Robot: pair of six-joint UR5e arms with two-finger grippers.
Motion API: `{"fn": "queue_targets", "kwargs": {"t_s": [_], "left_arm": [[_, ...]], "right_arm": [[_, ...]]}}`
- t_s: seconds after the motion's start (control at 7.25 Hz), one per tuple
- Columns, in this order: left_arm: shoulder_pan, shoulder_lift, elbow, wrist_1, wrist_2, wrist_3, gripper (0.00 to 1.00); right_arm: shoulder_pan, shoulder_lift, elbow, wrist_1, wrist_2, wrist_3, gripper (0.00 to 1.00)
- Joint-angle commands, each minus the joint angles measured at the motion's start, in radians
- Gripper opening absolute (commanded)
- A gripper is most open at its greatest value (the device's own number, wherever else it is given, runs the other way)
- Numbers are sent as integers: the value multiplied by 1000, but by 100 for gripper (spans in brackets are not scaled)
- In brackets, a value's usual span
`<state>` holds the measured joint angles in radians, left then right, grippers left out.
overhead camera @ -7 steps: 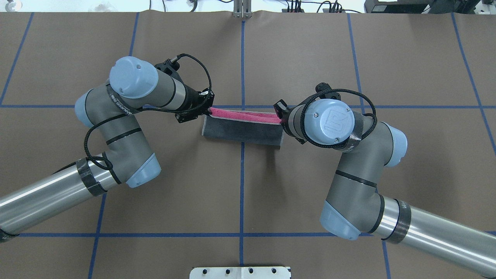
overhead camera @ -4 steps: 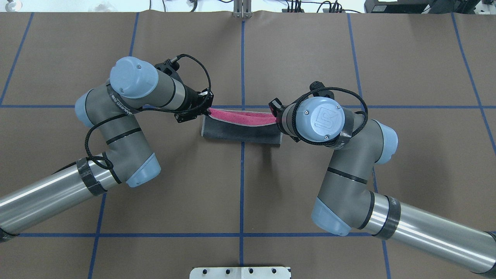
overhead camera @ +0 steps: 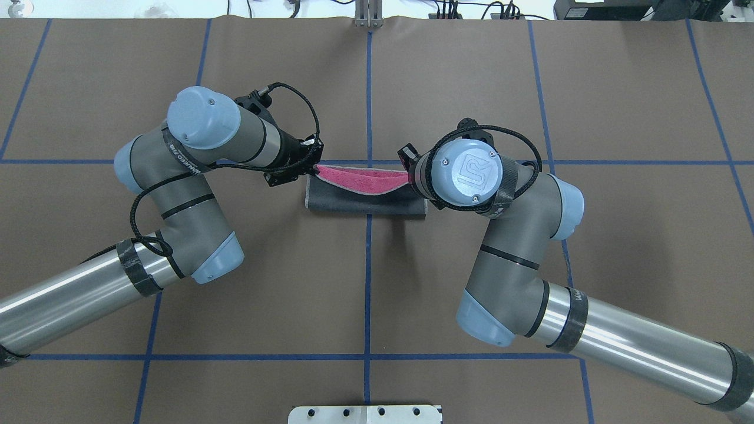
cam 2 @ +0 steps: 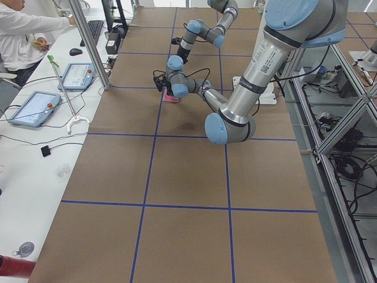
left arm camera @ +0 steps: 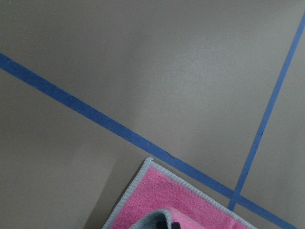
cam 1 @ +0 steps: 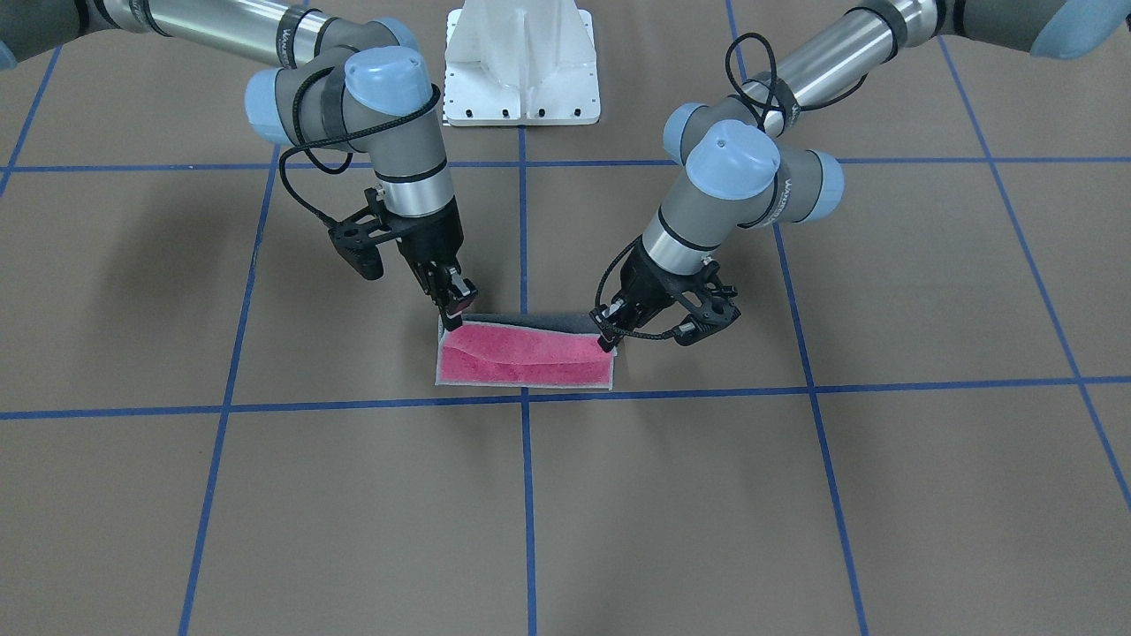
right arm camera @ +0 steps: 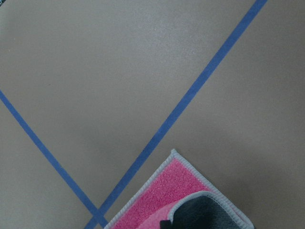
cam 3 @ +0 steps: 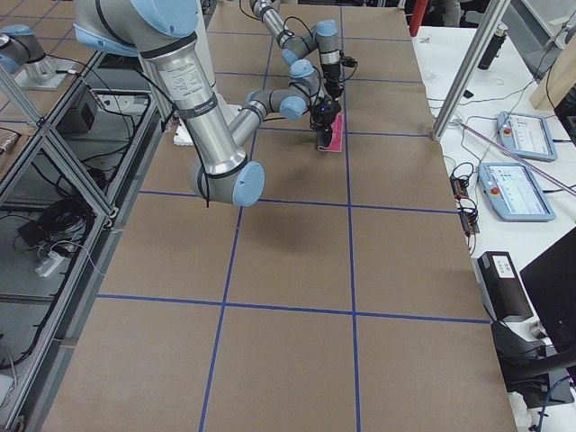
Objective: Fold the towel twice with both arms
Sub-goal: 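Open both grippers and raise them away from the folded towel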
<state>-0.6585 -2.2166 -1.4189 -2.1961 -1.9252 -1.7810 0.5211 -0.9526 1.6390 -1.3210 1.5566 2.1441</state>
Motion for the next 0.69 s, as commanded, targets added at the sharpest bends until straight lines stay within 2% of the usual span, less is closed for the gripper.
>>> {"fn": "queue_targets", "kwargs": {"t_s": [0.0, 0.28, 0.41, 0.55], "left_arm": [[-4, 0, 6, 1, 0, 0, 0], [-6, 0, 14, -1, 0, 0, 0], [-6, 0, 14, -1, 0, 3, 11], [-7, -2, 20, -1, 11, 3, 22]], "right_arm": [[8, -2, -1, 0, 3, -6, 0], [11, -3, -2, -1, 2, -6, 0], [19, -3, -4, -1, 2, -6, 24], [28, -3, -5, -3, 2, -4, 35]]}}
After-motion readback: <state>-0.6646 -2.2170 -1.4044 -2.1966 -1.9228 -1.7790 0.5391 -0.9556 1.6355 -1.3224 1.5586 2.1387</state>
